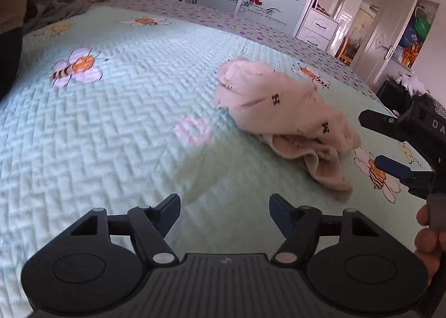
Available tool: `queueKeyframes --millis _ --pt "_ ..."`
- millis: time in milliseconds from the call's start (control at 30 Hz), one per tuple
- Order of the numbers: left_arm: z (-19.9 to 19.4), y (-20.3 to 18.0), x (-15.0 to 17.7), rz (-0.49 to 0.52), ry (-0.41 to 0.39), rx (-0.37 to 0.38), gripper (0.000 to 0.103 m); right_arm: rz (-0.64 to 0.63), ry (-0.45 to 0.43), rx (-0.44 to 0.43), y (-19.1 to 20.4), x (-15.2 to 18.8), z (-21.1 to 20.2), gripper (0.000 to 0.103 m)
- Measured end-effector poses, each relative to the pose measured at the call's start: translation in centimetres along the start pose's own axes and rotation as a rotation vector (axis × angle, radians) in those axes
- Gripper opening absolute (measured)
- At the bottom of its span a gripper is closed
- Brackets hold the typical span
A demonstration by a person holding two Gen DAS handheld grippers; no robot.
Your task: Fold clothes
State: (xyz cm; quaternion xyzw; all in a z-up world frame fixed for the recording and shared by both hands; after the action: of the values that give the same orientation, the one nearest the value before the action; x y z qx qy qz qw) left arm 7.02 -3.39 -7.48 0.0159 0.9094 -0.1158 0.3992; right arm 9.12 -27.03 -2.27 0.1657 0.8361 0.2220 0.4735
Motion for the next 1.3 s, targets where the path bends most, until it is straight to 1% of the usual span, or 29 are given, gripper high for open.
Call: queueKeyframes --millis 100,200,300,433,567,600,633,667,733,767,833,933,1133,1300 --pt "0.9 -1.0 -2.2 0.075 -0.04 -0.031 0.089 -0.028 0.0 -0.013 0.4 -0.6 1.2 0.089" --pt "1.5 -1.7 -3.5 0.126 -0.067 -0.053 0.095 -0.062 0.012 -0.014 0.6 -1.0 2.6 0.09" --pt "1.9 -1.6 -3.9 0.142 -0.07 -0.066 0.098 -0.111 0.053 0.01 0.0 -1.2 4.1 0.09" --pt "2.4 -1.0 -3.9 0.137 -0.068 -0.091 0.099 -0.122 0.092 0.029 -1.0 -1.4 6.0 0.092" --pt "2.7 -0.4 -3.8 0.134 -0.065 -0.114 0.099 -0.156 0.126 0.025 -0.3 -0.5 7.7 0.092" --pt "2.7 -0.2 -3.7 0.134 -0.065 -0.12 0.098 -0.18 0.132 0.034 -0.1 -0.3 8.0 0.087" --pt "2.7 0.0 -3.6 0.135 -0.065 -0.124 0.098 -0.21 0.134 0.049 0.2 0.0 8.3 0.074" --pt "2.6 0.1 -3.6 0.135 -0.064 -0.127 0.098 -0.235 0.136 0.062 0.4 0.2 8.5 0.069" --pt "2.6 0.4 -3.5 0.135 -0.063 -0.134 0.096 -0.254 0.129 0.069 0.7 0.4 8.3 0.053" --pt "2.6 0.5 -3.5 0.135 -0.062 -0.134 0.095 -0.263 0.125 0.071 0.8 0.5 8.3 0.05" --pt "2.7 0.5 -3.7 0.137 -0.059 -0.131 0.091 -0.267 0.116 0.073 1.0 0.4 7.8 0.038" --pt "2.6 0.2 -3.9 0.149 -0.063 -0.125 0.086 -0.274 0.098 0.071 1.3 0.2 7.0 0.026" --pt "2.2 0.2 -3.4 0.151 -0.062 -0.123 0.085 -0.278 0.048 0.054 2.0 0.3 4.9 0.022" --pt "1.2 0.3 -2.5 0.162 -0.058 -0.113 0.085 -0.257 -0.007 0.022 2.3 -0.3 1.0 0.02"
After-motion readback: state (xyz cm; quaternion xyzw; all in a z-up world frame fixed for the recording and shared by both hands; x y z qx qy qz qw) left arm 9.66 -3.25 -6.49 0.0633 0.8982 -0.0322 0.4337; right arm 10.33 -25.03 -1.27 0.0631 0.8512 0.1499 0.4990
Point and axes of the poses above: each gripper's, at about its wrist camera, not at the fingertips, and z roughly the way its jaws point, y to its left, x to its underside, the point moved 10 cm from there along z, roughly the way its jaws point, and after that the axes turned 5 degrees about z, right-handed, at the moved point
